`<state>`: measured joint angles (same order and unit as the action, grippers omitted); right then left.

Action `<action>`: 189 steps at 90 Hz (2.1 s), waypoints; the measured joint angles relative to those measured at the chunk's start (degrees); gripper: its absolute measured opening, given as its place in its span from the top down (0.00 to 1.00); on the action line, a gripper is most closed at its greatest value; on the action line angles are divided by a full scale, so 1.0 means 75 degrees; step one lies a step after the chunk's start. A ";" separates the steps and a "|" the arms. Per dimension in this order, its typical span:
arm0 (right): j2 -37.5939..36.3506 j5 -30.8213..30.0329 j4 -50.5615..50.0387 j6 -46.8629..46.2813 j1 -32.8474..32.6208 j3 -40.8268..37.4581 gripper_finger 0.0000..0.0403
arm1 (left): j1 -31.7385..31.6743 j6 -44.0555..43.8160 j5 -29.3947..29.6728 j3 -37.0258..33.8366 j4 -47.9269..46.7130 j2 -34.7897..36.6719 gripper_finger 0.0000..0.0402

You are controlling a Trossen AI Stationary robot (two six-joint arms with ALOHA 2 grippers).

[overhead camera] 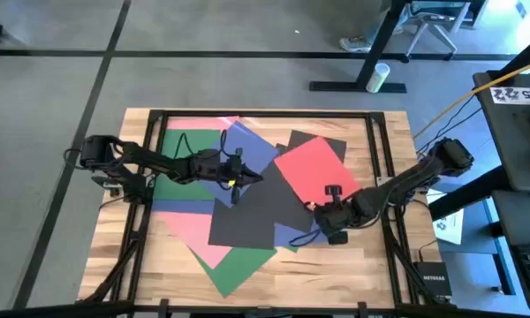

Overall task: Organize paper
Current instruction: Move the red paper to the bottom right of the table

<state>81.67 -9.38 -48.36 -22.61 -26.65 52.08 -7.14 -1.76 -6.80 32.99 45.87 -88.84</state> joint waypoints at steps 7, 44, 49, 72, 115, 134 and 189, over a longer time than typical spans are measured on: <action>0.0000 0.0749 -0.0269 -0.0213 0.0000 0.0447 1.00 | -0.0003 -0.0011 -0.0001 0.0000 0.0000 0.0000 1.00; -0.0003 0.4102 -0.0551 -0.1949 -0.0455 0.1072 1.00 | -0.0016 0.0032 0.0002 0.0000 0.0026 0.0000 1.00; -0.0003 0.4398 -0.0448 -0.2378 -0.0622 0.1072 1.00 | -0.0019 0.0032 0.0002 0.0000 0.0026 0.0000 1.00; -0.0003 0.5302 0.1339 -0.3966 -0.1228 0.1072 1.00 | -0.0020 0.0087 0.0002 0.0000 0.0032 -0.0003 1.00; -0.0009 0.5791 0.2927 -0.6003 -0.1250 0.1069 0.98 | -0.0221 0.0093 0.0003 0.0001 0.0033 -0.0003 1.00; -0.0009 0.5601 0.2849 -0.6230 -0.1247 0.1069 0.85 | -0.0221 0.0099 -0.0001 0.0001 0.0032 -0.0003 1.00; -0.0012 0.4129 -0.1308 -0.4202 -0.1244 0.0680 0.97 | -0.0221 0.0102 -0.0001 0.0001 0.0026 -0.0003 1.00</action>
<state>81.58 21.58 -58.17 -54.13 -35.99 57.17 -8.80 -1.00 -6.81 33.00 46.06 -88.86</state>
